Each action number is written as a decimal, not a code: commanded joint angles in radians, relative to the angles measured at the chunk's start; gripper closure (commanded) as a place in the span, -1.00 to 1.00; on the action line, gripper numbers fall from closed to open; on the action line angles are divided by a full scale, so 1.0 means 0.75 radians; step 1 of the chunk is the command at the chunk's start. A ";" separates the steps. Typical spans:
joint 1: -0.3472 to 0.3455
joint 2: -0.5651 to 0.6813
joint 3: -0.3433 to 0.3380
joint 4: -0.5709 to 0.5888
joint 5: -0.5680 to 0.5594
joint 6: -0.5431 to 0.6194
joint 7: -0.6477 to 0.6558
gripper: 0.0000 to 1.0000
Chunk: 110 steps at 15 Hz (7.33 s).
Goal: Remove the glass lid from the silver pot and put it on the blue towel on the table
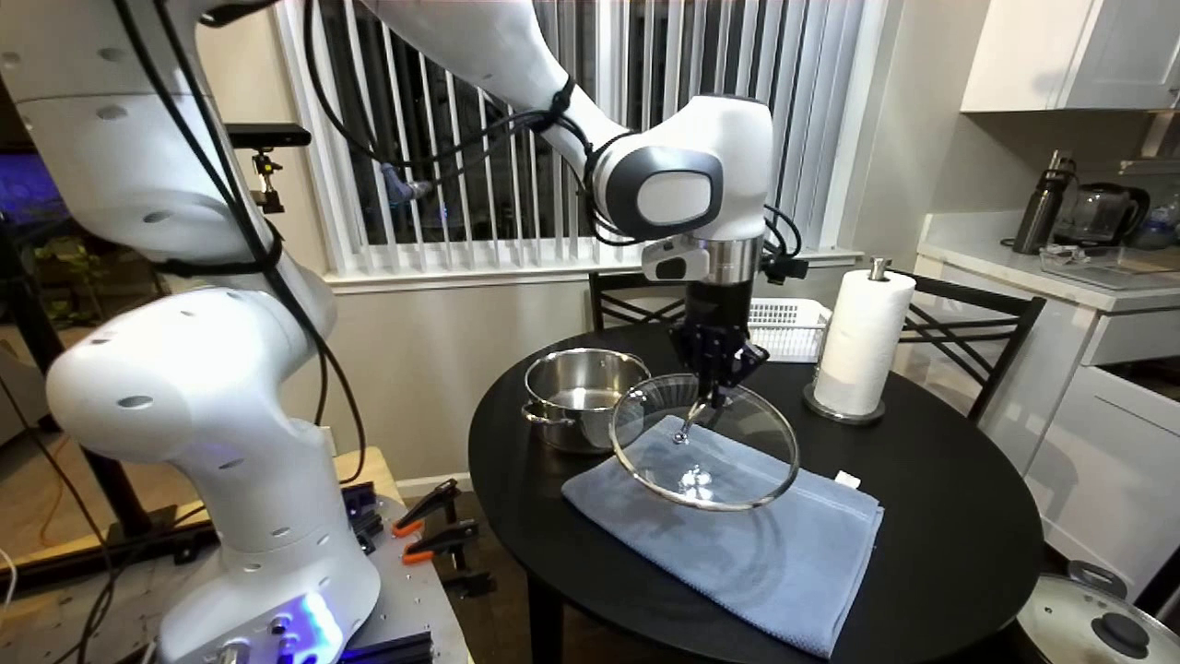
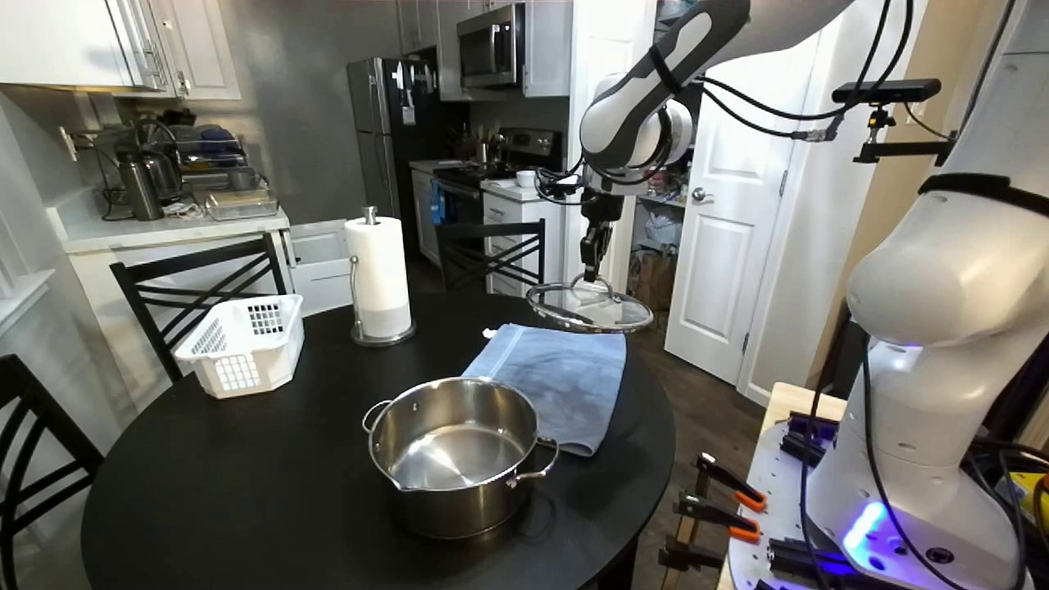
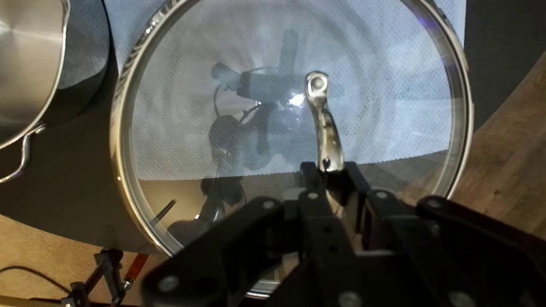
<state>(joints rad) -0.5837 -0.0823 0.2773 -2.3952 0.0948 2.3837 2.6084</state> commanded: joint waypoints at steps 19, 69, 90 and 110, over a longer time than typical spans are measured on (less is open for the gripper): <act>1.423 0.882 -1.141 0.858 0.294 -0.336 -0.002 0.86; 2.124 1.644 -2.117 0.723 1.245 -1.080 -0.038 0.86; 2.220 1.964 -2.414 0.523 1.370 -1.453 -0.008 0.87; 2.480 1.472 -2.184 0.258 1.110 -0.103 0.113 0.85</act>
<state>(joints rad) 1.2410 1.0429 -1.3610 -2.1606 1.0098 2.1980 2.5396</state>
